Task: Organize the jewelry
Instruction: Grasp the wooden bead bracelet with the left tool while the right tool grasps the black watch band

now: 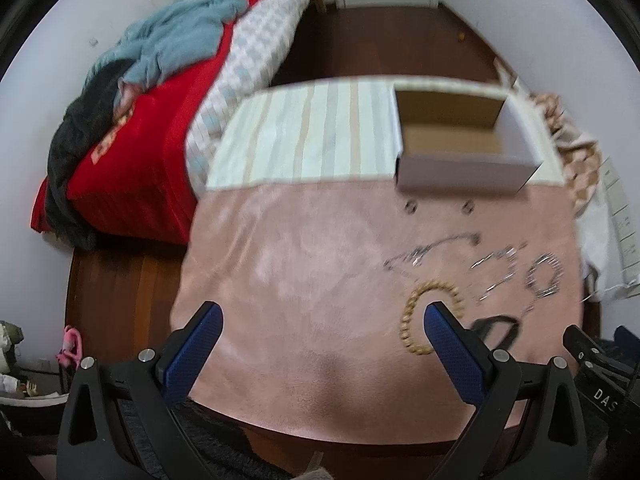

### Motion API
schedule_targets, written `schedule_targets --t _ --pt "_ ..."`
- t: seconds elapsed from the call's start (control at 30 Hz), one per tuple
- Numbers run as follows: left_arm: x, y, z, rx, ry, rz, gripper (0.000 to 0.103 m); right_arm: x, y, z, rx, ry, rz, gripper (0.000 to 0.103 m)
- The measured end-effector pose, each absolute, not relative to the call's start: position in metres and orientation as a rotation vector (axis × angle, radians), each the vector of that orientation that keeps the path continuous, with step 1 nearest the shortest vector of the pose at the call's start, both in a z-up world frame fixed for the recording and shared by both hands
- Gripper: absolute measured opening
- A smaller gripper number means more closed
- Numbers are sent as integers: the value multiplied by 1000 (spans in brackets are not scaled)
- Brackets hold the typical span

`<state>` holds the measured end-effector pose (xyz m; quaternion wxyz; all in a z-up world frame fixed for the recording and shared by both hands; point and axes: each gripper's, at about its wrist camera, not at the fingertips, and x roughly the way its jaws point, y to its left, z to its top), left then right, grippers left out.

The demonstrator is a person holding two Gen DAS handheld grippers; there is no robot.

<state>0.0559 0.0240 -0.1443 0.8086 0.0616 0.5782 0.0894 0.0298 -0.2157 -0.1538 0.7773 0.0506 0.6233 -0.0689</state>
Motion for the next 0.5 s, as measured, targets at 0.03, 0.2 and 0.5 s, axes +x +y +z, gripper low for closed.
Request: schedule_targets --t 0.03,0.2,0.5 --pt "58 26 -155 137 1254 200 103 30 -215 -170 128 1365 -144 93" --pt "65 33 -194 133 1332 220 103 29 -209 -229 240 1436 -121 82" --pt "69 35 -224 134 1396 214 103 31 -186 -259 267 1433 -45 13"
